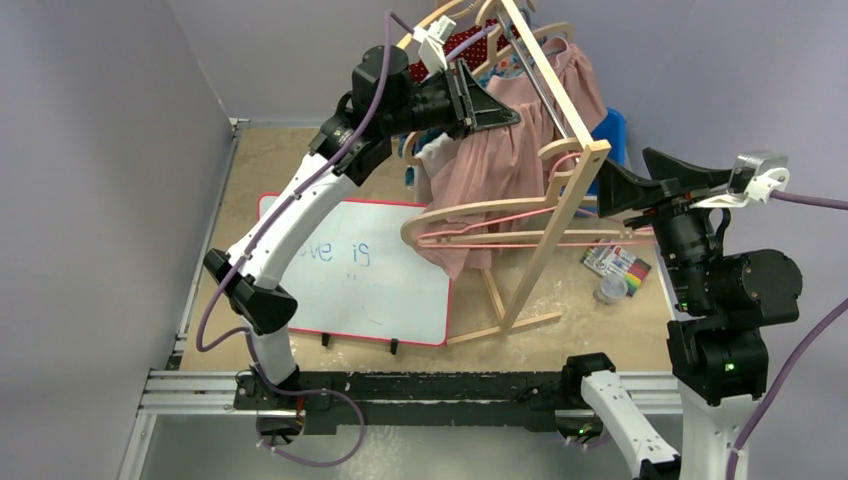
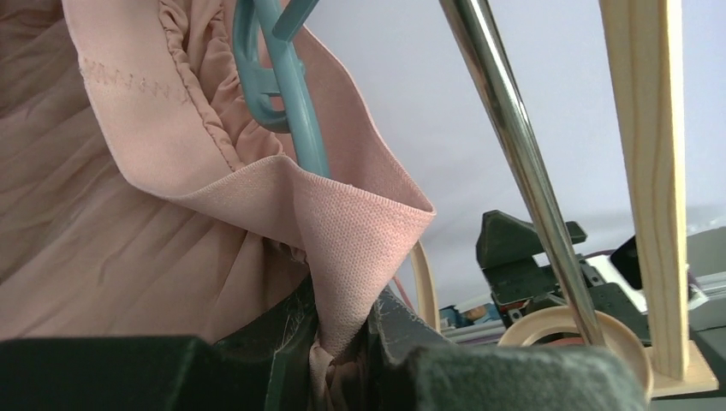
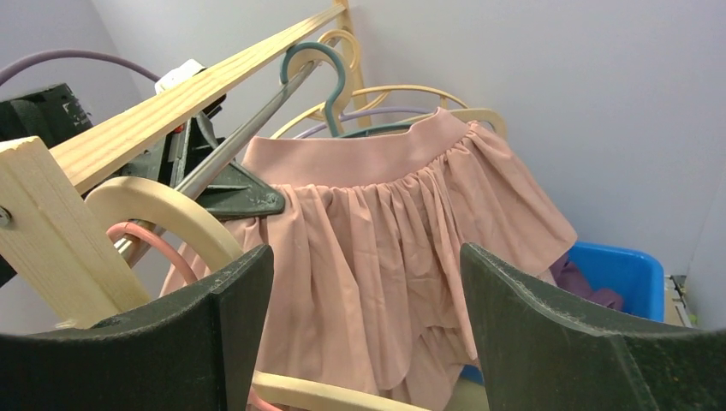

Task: Remove the skirt from the hanger
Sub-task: Pick up the hanger from the clothesline.

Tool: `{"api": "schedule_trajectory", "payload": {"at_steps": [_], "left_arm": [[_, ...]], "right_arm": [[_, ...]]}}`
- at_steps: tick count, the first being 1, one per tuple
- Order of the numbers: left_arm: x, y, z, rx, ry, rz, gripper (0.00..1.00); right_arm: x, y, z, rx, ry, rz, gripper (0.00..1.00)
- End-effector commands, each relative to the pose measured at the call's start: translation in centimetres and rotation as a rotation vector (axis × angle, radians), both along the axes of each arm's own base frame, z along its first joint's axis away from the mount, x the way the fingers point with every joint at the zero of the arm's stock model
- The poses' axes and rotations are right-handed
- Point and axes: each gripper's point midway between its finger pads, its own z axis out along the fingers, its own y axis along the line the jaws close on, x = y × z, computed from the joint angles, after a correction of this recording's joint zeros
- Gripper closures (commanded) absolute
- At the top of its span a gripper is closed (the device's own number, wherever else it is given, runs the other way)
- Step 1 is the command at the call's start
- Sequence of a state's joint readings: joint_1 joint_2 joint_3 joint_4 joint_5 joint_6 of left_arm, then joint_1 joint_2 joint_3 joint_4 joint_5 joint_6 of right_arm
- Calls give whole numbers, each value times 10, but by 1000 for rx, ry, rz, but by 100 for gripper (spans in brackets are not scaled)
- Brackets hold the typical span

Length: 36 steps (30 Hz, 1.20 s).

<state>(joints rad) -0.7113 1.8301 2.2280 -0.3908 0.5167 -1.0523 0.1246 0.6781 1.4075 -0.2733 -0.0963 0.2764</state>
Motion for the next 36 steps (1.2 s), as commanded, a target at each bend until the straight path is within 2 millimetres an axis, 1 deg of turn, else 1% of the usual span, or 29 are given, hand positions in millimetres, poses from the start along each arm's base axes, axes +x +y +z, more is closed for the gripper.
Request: {"api": "schedule_trajectory", "payload": {"at_steps": [1,4,5,6,9,12,13,17,20,24,26,27,31,33,36], "left_arm": [[-49,42,124,-340,-238,-12,100],[-57,44,129,-376,-219,-51,100],[-60,44,131,-401,-211,-75,100],[-64,43,136,-440,-209,-106,100],[-73,44,144,-529,-158,-187,100],[-79,48,154,-586,-148,-225,100],[-79,49,156,-587,-152,-221,100],[-71,46,152,-572,-134,-185,100],[-62,36,138,-544,-109,-176,100],[-47,24,113,-447,-111,-129,100],[-42,18,100,-407,-108,-122,100],[-39,15,93,-390,-101,-125,100],[-35,3,69,-337,-83,-148,100],[-32,1,57,-303,-89,-140,100],[-30,3,38,-211,-139,-105,100]], "right_arm": [[-2,2,15,15,-57,12,19],[-3,0,17,18,-62,5,19],[-2,-6,20,32,-65,-32,20],[-3,-9,24,9,-78,-50,20],[-5,-8,29,-4,-84,-44,20],[-9,-9,32,-2,-96,-46,20],[-9,-9,32,-1,-97,-47,20],[-3,-11,30,2,-77,-60,20],[8,-14,28,7,-34,-82,20],[14,-11,36,4,-32,-71,20],[18,-8,37,11,-25,-57,20],[22,-4,35,7,-14,-35,20],[43,-1,21,-18,41,-36,19],[56,3,11,-30,69,-24,19],[67,8,0,-41,103,-2,19]]}}
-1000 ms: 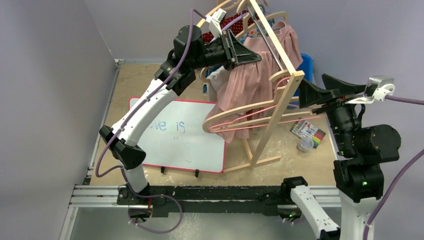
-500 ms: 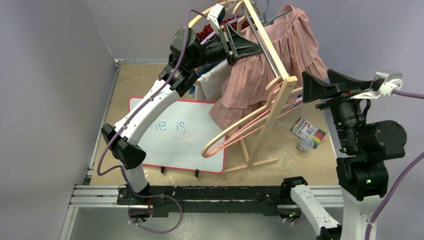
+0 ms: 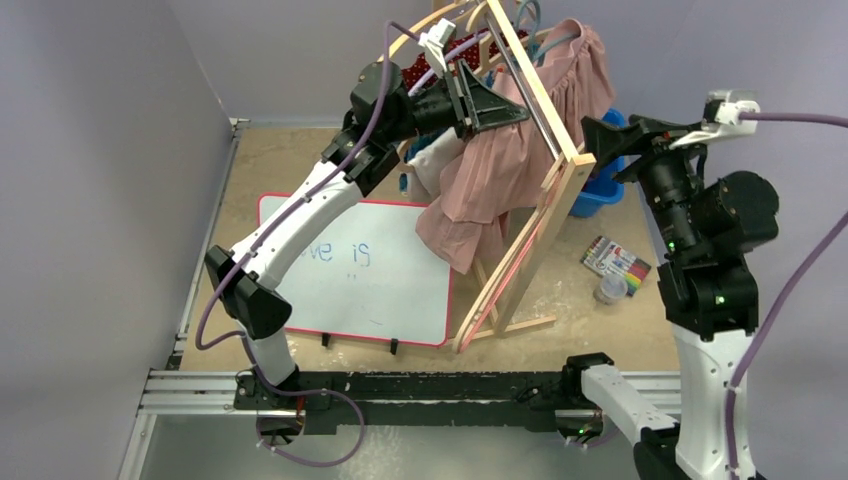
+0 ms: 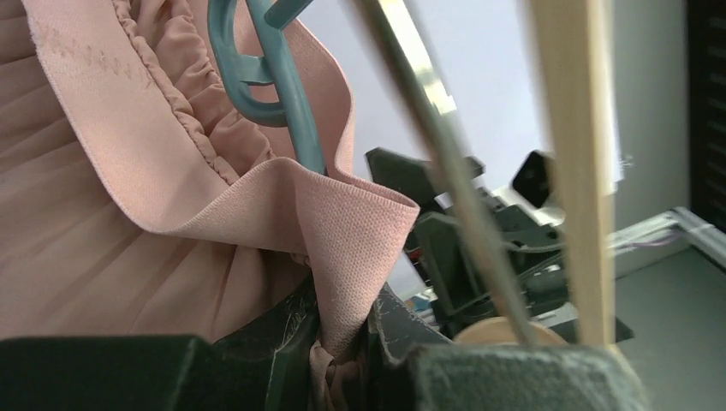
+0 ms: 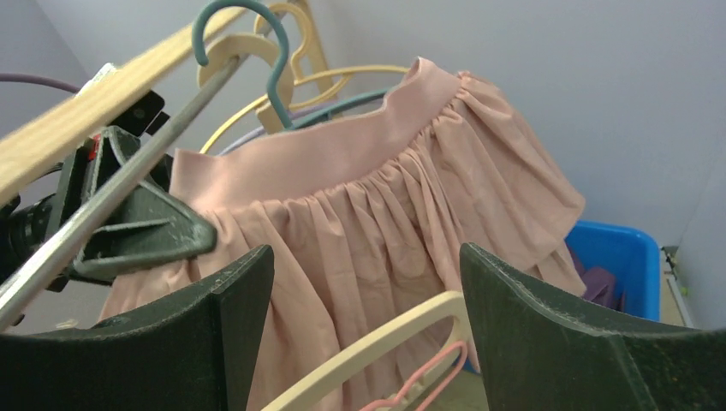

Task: Remove the skirt from the hanger
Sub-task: Pick up the hanger from the clothesline.

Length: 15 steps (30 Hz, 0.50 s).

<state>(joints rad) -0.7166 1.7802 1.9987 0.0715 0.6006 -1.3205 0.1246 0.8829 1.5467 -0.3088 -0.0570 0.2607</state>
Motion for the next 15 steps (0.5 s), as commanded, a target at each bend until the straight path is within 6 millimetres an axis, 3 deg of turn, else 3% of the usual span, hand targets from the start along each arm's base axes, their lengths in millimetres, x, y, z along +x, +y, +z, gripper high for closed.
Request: {"api": "schedule_trajectory", "payload": {"at_steps": [1,7,15], "left_arm": [[-10,13,1,66,-197,63,100],[-16,23,-24,163,-367,104,100],[-22,7,-51,217,-366,42,100]], "right_arm": [[13,10,-6,-24,12,46,19],[20,12,-14,-36,22,52,18],[53,33,-12,-65,77,150,19]]}}
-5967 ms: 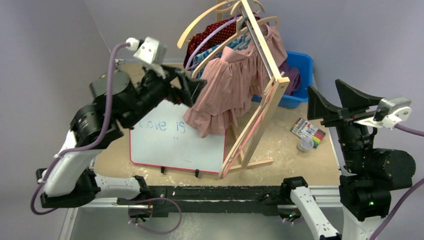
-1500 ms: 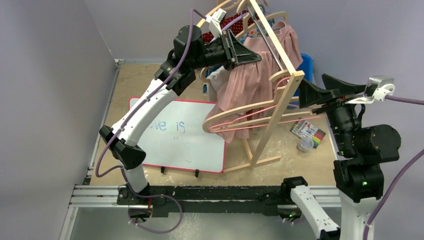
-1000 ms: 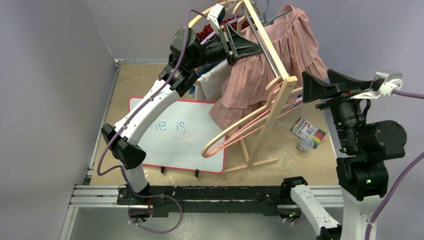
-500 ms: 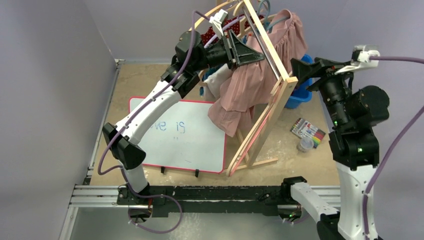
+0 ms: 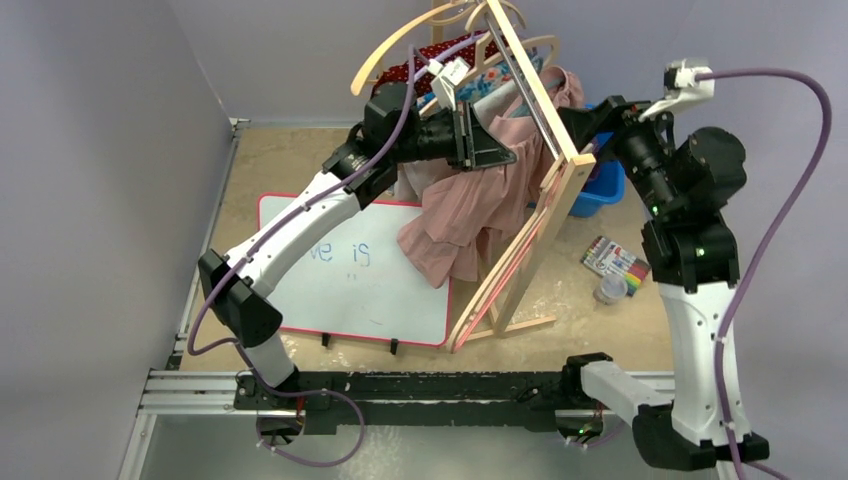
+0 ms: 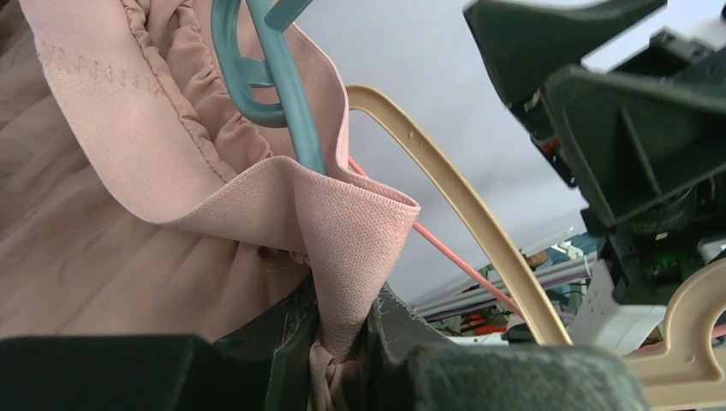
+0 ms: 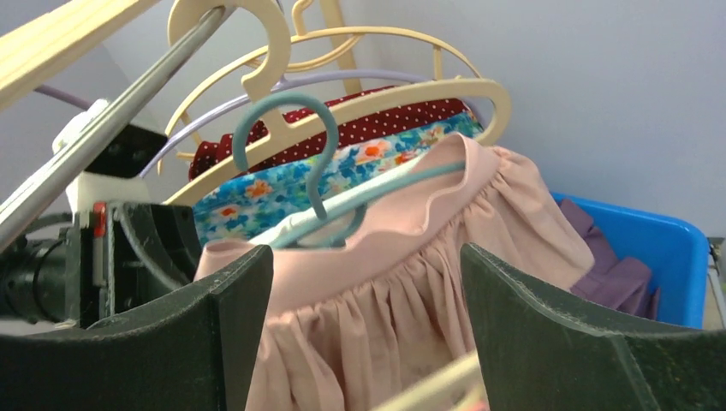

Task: Remove the skirt from the hanger
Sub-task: Pick up the hanger from the clothesline, then remove the skirt from the hanger.

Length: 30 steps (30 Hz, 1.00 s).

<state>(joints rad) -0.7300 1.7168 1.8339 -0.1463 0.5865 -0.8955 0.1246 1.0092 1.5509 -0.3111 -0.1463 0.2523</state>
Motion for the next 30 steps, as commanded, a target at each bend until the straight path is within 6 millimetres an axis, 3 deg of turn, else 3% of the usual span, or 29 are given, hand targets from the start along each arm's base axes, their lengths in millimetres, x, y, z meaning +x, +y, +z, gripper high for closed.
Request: {"api": "schedule_trajectory", "payload": {"at_steps": [1,6,11,15,19,22,26,28,30], "left_arm": [[-28,5,45,-80,-194,-48,100],[-45,-5,45,-76,-204,-108,100],[-58,-3,44,-62,-220,-143,100],[-68,-1,41,-56,-224,-183,100],[-74,3,46,-69,-241,-199,100],[-77,3,48,-74,-242,-209,100],[-77,2,42,-61,-224,-222,100],[-74,2,33,-22,-217,-208,100],[-68,4,26,19,-223,-178,100]], "right_arm": [[11,14,24,-23,-47,70,19],[25,33,20,-44,-11,177,20],[36,40,-2,-64,46,220,23],[32,51,0,-88,1,295,30],[30,61,-15,-109,-7,361,41],[23,67,-21,-106,-32,404,42],[19,67,-15,-95,-94,401,42],[20,67,-11,-77,-120,401,48],[24,68,-11,-70,-127,398,64]]}}
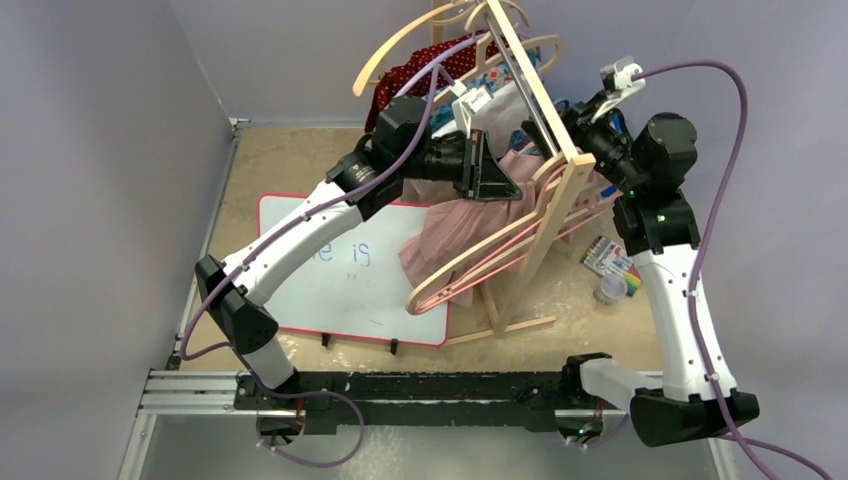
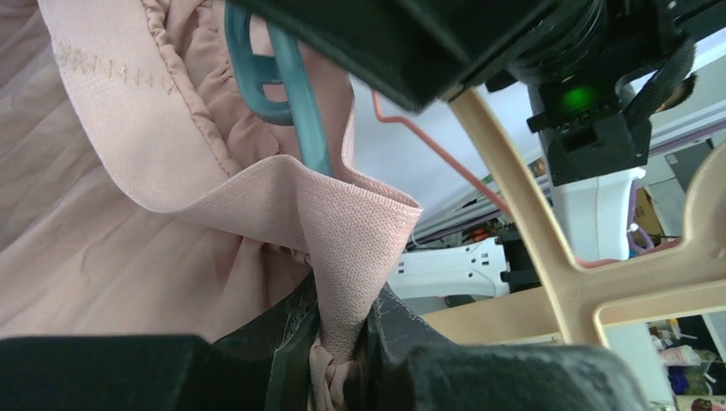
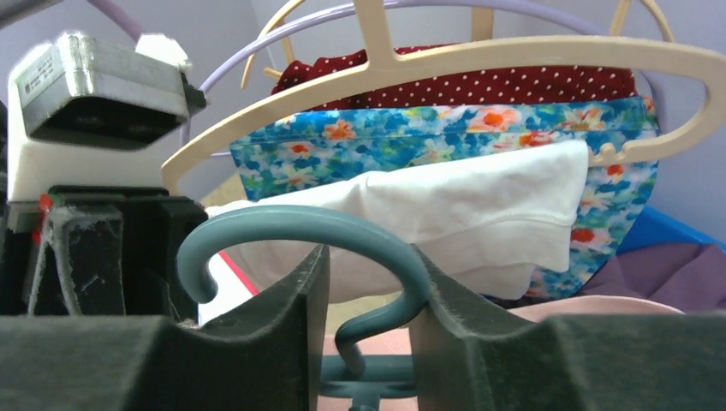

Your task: Remove the skirt from the hanger

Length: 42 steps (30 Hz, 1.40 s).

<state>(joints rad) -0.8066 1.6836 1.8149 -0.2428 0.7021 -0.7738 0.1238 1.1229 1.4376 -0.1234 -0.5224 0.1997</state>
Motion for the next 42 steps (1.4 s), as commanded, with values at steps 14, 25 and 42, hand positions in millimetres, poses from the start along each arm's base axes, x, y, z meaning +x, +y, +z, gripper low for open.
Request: {"api": "schedule_trajectory", "payload": {"at_steps": [14,25,42], "left_arm": [[10,33,36,42,-223,173,86],[29,56,66,34,-294,360,46],[65,5,96,-140,-336,429,52]], "right_arm": [[-16,-26,38,24,-139,-153,100],[2,-24,9,-80,-95,-137,100],[-6,-3,0,-139,-56,17,100]]}}
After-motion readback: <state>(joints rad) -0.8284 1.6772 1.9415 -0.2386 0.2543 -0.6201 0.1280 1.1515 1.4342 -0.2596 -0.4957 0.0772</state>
